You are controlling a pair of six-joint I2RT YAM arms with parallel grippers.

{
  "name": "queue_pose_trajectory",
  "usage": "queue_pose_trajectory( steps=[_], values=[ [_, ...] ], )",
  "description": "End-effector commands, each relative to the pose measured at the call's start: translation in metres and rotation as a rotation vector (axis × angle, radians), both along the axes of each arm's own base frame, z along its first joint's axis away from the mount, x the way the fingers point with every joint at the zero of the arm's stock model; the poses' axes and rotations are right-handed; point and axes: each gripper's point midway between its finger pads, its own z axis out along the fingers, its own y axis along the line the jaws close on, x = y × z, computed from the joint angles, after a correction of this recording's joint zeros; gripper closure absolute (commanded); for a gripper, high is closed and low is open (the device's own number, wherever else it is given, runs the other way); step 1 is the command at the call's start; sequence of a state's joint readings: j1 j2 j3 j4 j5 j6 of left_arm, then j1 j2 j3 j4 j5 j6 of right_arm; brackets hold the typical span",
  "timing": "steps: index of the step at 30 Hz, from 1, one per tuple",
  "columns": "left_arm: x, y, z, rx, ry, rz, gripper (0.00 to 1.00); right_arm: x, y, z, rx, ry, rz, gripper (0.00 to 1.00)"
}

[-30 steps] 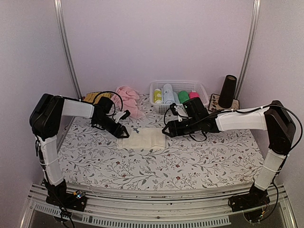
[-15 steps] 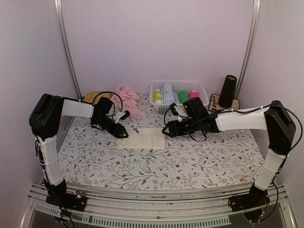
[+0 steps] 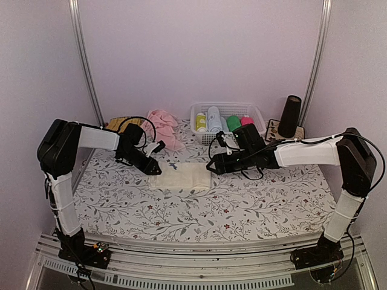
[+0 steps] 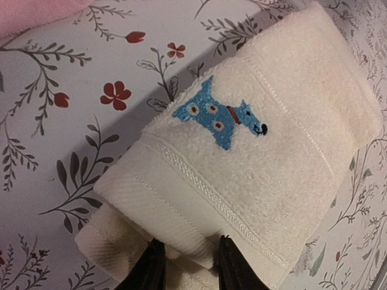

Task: Roll the towels
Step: Smooth out the towel at the center of the board.

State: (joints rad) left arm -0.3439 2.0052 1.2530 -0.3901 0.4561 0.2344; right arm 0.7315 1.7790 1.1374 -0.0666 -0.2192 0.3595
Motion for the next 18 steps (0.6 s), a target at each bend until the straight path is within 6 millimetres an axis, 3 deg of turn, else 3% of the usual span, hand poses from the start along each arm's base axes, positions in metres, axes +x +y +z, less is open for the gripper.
queue_pose_trajectory(
  steps=[1, 5, 10, 18],
  values=[
    [-0.004, 0.009, -0.013, 0.041, 0.030, 0.014, 0.73, 0.005, 0.002, 0.007, 0.013, -0.020, 0.004, 0.37],
    [-0.004, 0.011, -0.015, 0.055, 0.030, 0.015, 0.77, 0.005, 0.002, 0.007, 0.012, -0.022, 0.005, 0.37],
    [-0.004, 0.011, -0.013, 0.056, 0.025, 0.011, 0.99, 0.005, 0.002, 0.006, 0.014, -0.021, 0.007, 0.37],
    [0.000, 0.003, 0.009, 0.000, -0.016, -0.002, 1.00, 0.006, 0.003, 0.007, 0.011, -0.024, 0.006, 0.37]
  ],
)
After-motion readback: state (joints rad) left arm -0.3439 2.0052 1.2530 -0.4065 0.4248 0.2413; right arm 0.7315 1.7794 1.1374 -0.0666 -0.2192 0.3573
